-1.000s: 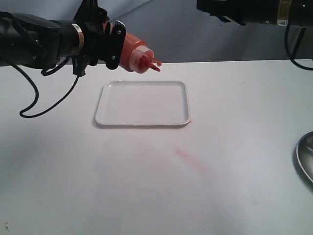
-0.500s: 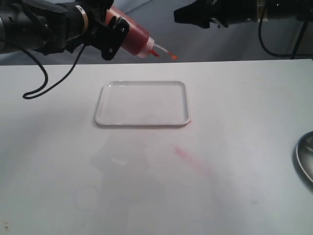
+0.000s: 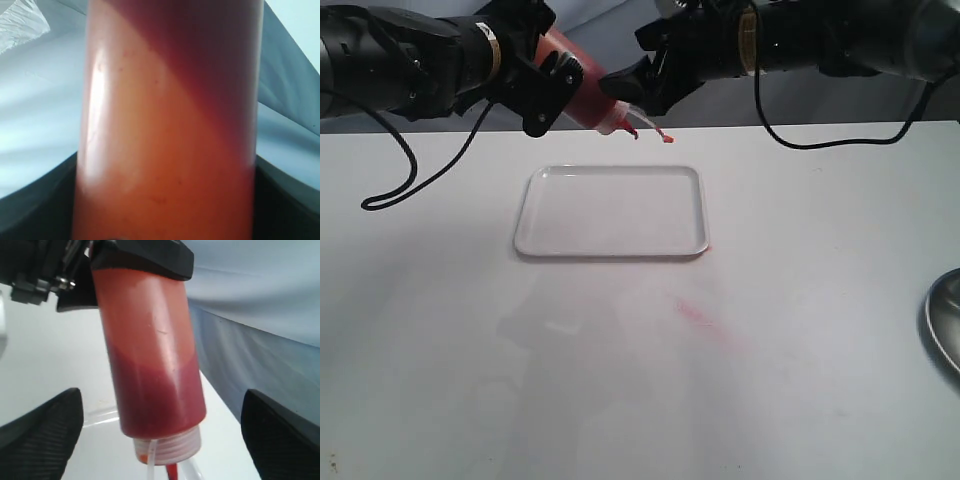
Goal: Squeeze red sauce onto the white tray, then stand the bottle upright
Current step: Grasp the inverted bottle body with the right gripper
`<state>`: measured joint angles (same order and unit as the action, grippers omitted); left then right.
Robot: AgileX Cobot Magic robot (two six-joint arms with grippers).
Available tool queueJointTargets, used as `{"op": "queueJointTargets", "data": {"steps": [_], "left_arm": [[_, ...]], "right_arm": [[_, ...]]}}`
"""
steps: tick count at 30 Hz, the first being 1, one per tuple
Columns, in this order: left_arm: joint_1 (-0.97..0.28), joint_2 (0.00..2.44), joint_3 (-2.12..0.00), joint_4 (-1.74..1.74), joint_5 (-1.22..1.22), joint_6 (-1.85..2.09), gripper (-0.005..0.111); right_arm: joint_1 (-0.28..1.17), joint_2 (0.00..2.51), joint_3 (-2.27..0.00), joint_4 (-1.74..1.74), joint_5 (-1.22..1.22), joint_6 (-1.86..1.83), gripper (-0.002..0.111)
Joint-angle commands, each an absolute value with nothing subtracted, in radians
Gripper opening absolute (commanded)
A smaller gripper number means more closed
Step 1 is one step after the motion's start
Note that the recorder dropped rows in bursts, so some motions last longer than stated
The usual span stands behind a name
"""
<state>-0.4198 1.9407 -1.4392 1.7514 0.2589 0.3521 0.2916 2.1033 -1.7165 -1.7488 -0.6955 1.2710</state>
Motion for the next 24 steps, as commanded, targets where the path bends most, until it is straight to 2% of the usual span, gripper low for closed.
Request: {"op": "queueJointTargets", "data": {"steps": [1,11,18,24], "left_arm": [[-0.425,1.925,-1.443,1.744,0.293,0.352,0.0],[-0.453,1.925,-1.434,1.744,0.286,0.373,0.0],[-0.458,1.923,-1.434,1.744,0.292,0.373,0.0],[-0.458,1.923,-1.434,1.744,0.292,0.373,0.0]], "right_arm": [[0.32,2.122,-1.713,-1.744,-0.615,1.184,0.079],[0.419,2.141,-1.711,-1.744,-0.532,1.182,0.078],[0.468,2.155,-1.711,-1.744,-0.357,1.182,0.078],[0.469,2.16,-1.711,-1.744,-0.364,1.248,0.072]]}}
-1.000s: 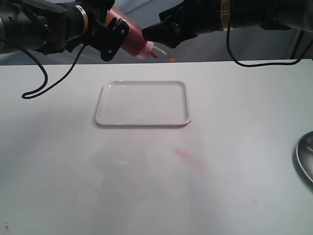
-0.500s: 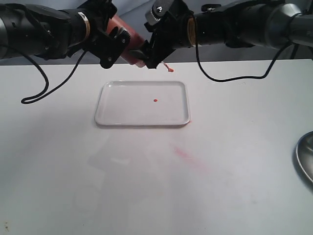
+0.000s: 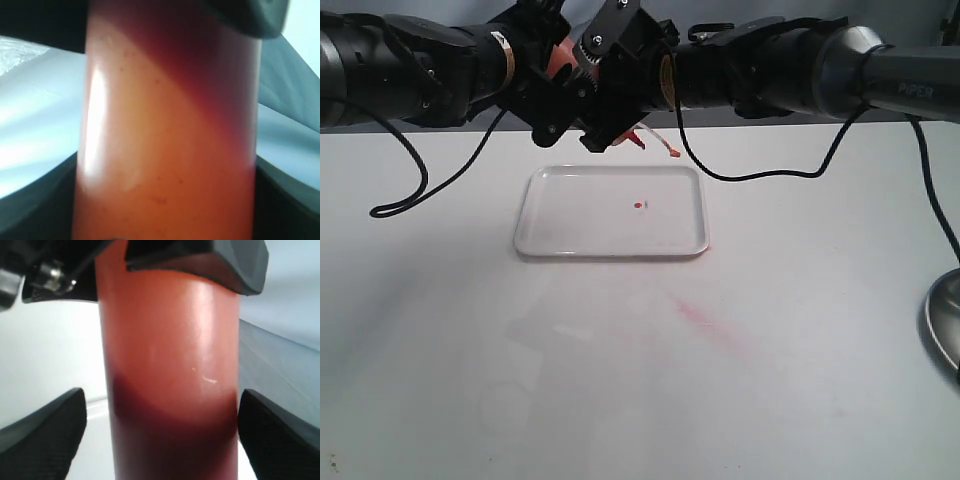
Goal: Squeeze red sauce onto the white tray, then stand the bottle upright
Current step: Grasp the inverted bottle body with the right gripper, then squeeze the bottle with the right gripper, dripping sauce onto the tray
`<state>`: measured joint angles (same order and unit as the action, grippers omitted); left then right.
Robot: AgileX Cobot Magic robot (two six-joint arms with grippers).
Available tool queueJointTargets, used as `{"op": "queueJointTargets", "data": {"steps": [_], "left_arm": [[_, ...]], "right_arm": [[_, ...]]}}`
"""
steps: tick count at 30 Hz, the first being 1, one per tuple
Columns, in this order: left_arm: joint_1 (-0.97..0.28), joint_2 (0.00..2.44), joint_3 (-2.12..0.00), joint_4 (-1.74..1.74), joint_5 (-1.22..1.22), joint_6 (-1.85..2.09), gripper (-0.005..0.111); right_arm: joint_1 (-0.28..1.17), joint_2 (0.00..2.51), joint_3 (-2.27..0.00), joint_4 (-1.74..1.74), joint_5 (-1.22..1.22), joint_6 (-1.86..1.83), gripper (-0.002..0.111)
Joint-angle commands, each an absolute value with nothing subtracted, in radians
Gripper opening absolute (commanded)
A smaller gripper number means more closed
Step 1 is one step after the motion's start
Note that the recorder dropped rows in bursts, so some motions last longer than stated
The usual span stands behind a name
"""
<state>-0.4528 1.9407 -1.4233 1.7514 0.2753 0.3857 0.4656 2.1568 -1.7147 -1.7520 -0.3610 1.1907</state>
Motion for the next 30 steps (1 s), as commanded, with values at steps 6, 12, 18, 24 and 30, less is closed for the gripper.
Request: {"op": "queueJointTargets", "data": {"steps": [6,12,18,24,30], "left_arm": [[-0.458,1.923,-1.434,1.744,0.292,0.368,0.0],[-0.458,1.923,-1.434,1.744,0.292,0.366,0.0],[-0.458,1.923,-1.434,1.744,0.29,0.366,0.0],[-0.458,1.923,-1.434,1.744,0.285,0.366,0.0],[-0.458,1.923,-1.434,1.744,0.271,0.366,0.0]], "right_arm": [[0.469,2.192,-1.711,-1.744,-0.36,1.241,0.072],[0.469,2.206,-1.711,-1.744,-0.354,1.222,0.076],[0.484,2.206,-1.711,-1.744,-0.293,1.176,0.096],[0.531,2.206,-1.711,-1.744,-0.258,1.152,0.099],[0.536,2.206,-1.711,-1.744,-0.264,1.159,0.099]]}}
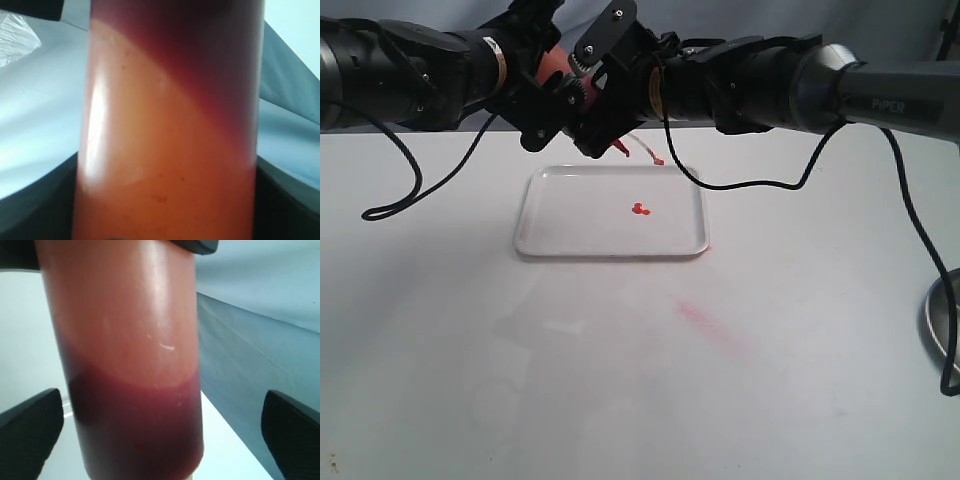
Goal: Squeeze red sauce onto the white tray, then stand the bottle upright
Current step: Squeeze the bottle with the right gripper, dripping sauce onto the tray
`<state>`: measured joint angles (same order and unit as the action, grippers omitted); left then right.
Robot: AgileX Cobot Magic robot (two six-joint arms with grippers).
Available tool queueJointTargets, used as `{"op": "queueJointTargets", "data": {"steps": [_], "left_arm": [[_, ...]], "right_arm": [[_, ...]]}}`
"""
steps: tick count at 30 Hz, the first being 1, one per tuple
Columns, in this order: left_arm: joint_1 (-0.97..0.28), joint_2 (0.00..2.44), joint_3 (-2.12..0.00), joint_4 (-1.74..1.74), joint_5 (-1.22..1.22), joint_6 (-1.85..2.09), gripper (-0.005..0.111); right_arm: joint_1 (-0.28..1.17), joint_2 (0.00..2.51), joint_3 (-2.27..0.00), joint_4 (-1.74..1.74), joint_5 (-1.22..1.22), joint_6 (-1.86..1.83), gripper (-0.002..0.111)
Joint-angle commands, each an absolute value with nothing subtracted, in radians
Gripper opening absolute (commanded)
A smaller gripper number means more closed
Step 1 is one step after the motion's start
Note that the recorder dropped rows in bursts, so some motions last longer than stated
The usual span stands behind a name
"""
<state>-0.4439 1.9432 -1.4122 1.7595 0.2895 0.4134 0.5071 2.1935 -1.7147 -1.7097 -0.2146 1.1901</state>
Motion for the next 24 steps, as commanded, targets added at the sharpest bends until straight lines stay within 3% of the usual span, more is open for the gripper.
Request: {"op": "queueJointTargets", "data": {"steps": [1,13,24], "left_arm": [[-0.458,1.923,-1.434,1.744,0.268,0.366,0.0],[-0.458,1.923,-1.434,1.744,0.262,0.368,0.0],[-0.458,1.923,-1.434,1.744,0.262,0.341,0.0]], "right_arm": [[0.536,2.206,-1.711,-1.744,-0.277,1.159,0.099],[0.536,2.218,-1.711,-1.716,-0.336,1.159,0.099],[0.536,2.25,-1.713,-1.698,-0.232,1.136,0.098]]}}
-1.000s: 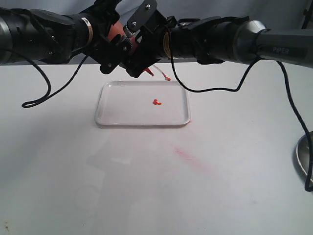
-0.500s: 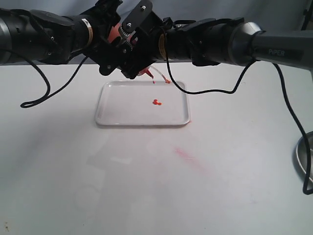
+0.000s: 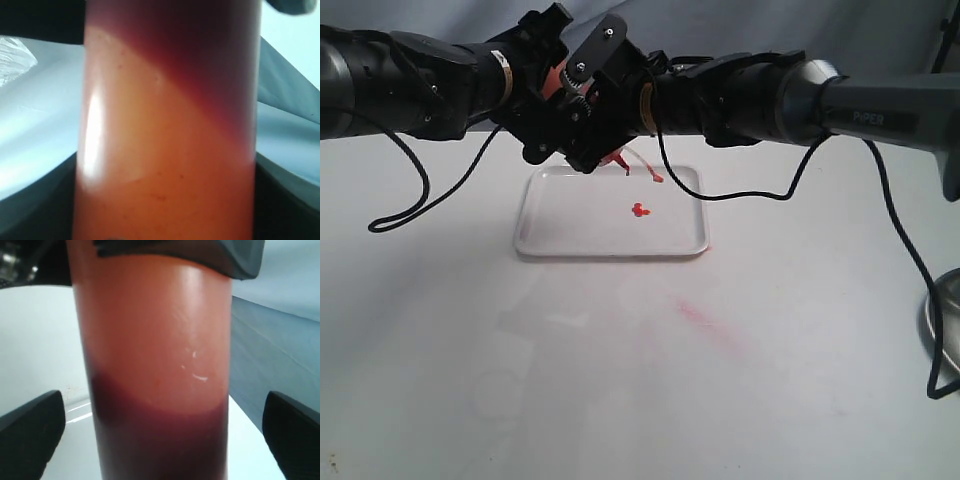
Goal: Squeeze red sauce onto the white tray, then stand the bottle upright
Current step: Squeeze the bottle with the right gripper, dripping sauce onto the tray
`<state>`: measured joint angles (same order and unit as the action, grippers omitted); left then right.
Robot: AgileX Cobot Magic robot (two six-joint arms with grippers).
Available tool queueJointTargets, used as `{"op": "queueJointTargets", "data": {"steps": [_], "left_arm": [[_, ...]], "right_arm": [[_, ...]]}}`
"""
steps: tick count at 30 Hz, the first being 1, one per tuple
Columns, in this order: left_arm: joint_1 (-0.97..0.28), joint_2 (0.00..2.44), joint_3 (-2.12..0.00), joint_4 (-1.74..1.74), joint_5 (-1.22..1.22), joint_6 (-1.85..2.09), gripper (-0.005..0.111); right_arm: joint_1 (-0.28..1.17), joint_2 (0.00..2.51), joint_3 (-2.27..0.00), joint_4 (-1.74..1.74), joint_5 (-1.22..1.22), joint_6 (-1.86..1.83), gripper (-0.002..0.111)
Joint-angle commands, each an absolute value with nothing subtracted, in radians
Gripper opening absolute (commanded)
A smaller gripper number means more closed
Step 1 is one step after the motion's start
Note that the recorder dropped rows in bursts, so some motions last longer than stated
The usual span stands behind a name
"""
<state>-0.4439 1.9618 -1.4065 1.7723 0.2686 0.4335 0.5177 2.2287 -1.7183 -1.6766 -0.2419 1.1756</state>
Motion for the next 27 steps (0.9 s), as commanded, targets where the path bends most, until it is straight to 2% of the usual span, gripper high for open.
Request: {"op": "queueJointTargets", "data": {"steps": [1,8,21,27], "left_arm": [[-0.458,1.923,-1.434,1.744,0.262,0.341,0.0],[-0.458,1.919,-1.434,1.744,0.262,0.311,0.0],[-0.458,1.905,-1.434,1.744,0.262,0.27,0.0],[-0.458,1.905,-1.434,1.744,0.255,0.262,0.0]], "right_arm": [[0.536,2.25,-1.713,-1.698,-0.232,1.136,0.098],[0.516,2.25,-1.713,-1.696,-0.244,1.168,0.098],[0.395,2.25,-1.713,-1.644,-0.571,1.238,0.098],[0.372,2.246,-1.713,-1.631,-0.561,1.22,0.098]]}}
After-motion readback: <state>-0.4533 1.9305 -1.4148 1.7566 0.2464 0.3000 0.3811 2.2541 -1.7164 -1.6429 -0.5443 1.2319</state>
